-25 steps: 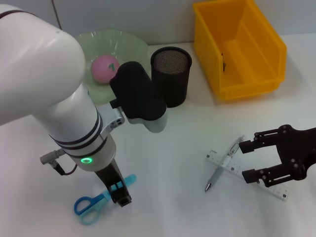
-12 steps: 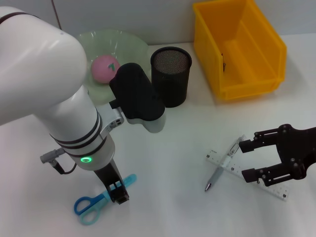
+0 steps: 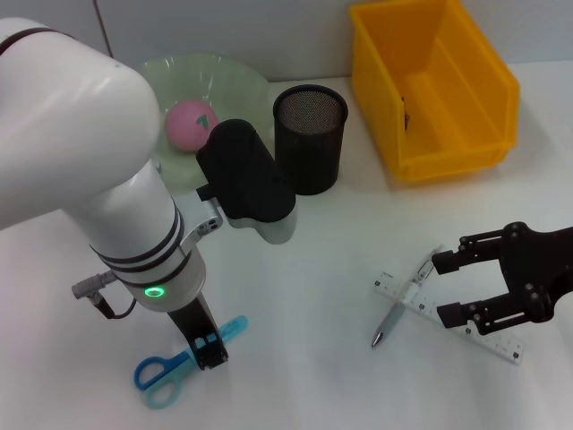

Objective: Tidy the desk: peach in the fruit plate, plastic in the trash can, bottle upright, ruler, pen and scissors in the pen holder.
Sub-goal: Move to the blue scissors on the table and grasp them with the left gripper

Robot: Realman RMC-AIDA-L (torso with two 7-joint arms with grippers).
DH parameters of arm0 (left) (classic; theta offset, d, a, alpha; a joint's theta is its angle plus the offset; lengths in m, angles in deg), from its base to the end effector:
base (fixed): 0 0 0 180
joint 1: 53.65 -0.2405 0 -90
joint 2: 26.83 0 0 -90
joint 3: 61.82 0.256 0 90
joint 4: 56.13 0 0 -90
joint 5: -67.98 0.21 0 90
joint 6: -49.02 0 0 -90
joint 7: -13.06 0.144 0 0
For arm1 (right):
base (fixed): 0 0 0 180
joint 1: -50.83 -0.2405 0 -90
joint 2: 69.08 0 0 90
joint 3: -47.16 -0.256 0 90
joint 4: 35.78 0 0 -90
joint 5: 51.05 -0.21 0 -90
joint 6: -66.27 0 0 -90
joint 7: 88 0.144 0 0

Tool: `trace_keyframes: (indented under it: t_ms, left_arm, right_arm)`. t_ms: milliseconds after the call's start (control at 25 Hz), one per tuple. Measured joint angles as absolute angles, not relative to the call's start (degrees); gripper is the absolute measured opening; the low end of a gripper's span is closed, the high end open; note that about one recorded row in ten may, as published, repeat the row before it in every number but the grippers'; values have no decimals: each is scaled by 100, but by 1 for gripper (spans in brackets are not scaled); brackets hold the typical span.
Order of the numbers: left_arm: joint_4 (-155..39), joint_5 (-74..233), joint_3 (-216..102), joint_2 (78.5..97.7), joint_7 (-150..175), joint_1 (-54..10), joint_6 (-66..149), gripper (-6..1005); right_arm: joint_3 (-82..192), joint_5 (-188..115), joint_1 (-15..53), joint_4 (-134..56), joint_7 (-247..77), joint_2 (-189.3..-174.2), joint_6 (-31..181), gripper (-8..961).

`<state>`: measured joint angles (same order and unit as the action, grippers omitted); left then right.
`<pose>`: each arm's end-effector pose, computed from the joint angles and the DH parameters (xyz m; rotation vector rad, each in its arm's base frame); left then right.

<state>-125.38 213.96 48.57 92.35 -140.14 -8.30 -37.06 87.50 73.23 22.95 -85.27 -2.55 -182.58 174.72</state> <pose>-0.1388 0.3186 -0.0921 -2.7802 -0.4486 0.9702 0.2730 0.2967 0.0580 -3.0072 0.5730 0.4529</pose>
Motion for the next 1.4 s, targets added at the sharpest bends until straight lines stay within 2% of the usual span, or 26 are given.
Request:
trace_keyframes:
  t_ms: [240, 1400]
  left_arm:
    - [-12534, 21396, 4857, 9235, -14012, -816, -3706, 314]
    - [-12267, 21367, 4856, 9235, -14015, -757, -3588, 313]
  right_arm:
    - [8753, 7323, 2287, -8529, -248, -18254, 17448, 743]
    - [8794, 7323, 2260, -8549, -177, -18245, 17411, 742]
